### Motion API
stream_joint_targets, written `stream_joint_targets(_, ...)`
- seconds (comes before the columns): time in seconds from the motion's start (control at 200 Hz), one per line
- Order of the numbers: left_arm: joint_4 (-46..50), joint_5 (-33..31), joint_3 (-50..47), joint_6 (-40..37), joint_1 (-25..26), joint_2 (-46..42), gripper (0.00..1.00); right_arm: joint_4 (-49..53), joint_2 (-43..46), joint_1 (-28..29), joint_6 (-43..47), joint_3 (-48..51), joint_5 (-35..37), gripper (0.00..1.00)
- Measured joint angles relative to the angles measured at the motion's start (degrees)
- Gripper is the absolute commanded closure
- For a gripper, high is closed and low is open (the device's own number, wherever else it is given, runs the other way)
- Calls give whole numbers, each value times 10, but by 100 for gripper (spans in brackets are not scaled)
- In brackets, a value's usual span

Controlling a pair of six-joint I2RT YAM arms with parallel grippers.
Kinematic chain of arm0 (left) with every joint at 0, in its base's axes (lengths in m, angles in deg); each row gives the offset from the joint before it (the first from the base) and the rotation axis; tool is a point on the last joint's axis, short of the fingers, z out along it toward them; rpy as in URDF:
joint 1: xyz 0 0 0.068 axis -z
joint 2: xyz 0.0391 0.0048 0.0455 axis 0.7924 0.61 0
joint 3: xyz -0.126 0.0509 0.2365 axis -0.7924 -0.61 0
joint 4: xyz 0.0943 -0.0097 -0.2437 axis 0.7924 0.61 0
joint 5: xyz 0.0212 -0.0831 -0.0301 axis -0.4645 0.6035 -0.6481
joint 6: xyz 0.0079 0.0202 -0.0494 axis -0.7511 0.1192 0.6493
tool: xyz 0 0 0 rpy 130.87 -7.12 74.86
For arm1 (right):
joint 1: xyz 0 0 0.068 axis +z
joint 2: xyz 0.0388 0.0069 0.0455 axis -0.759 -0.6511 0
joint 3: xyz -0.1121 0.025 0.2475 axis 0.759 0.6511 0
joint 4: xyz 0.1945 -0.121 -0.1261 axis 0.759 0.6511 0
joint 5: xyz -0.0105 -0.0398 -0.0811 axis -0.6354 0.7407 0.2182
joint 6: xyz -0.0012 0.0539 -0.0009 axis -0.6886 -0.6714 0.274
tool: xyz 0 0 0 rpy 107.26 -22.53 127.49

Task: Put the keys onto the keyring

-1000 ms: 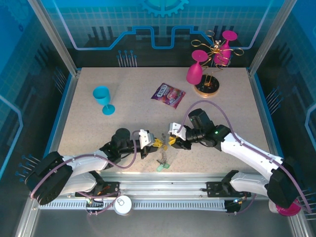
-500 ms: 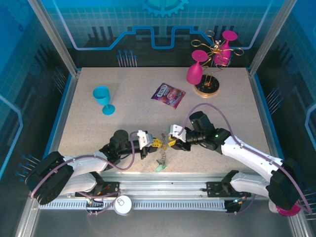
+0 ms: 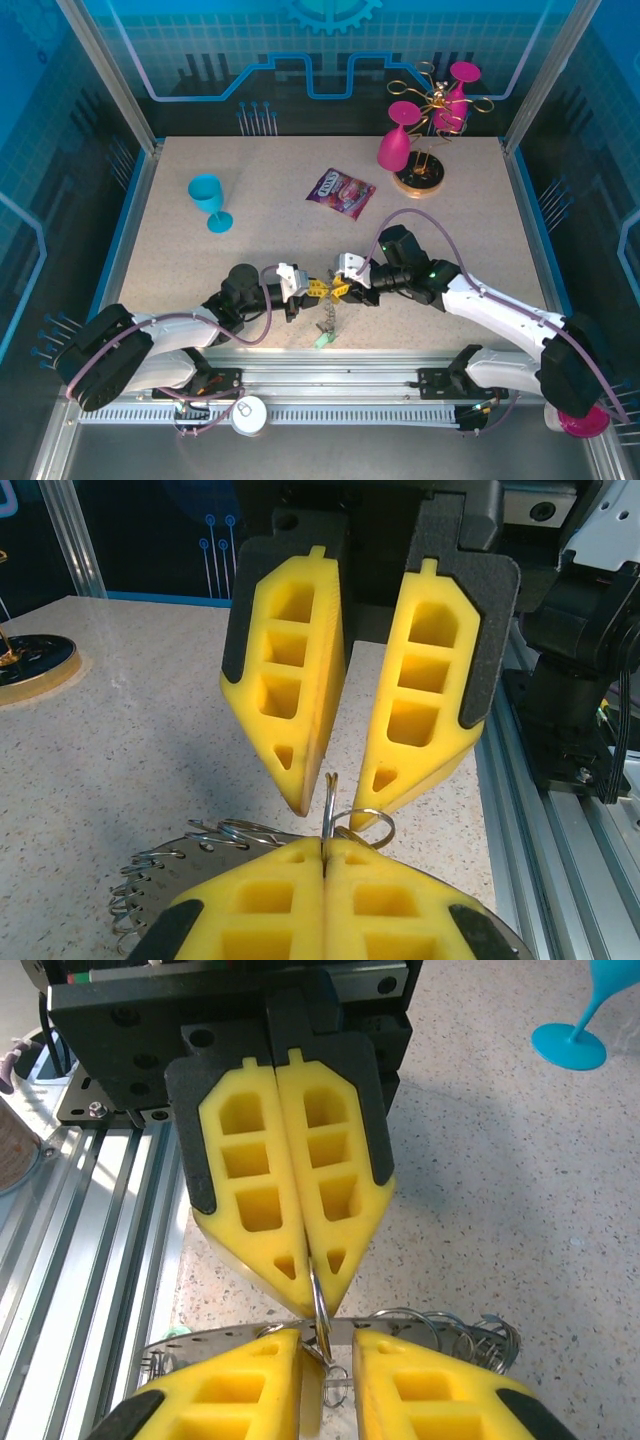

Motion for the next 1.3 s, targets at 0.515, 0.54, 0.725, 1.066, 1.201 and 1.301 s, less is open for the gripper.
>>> stream_joint_targets(0.515,26,-4,-2,5,-1,-18,81,53,-15,7,10,-41,-4,100)
stream_joint_targets(0.54,35,-5,-2,2,-1,-24,80,63,-18,7,13,-50,-2,100)
stream_joint_targets(0.725,102,-13,6,-18,-1,-66,72,126,-38,18,31,-103,25,100)
stream_joint_targets(1.066,221,-29,35,-45,-1,-103,67,207,-66,39,59,-154,75,100)
stream_joint_targets(1.201,241,-30,48,-51,-1,-105,69,221,-77,49,66,-166,87,100)
stream_joint_targets(1.301,246,-30,52,-53,-1,-103,72,226,-84,56,70,-172,90,100)
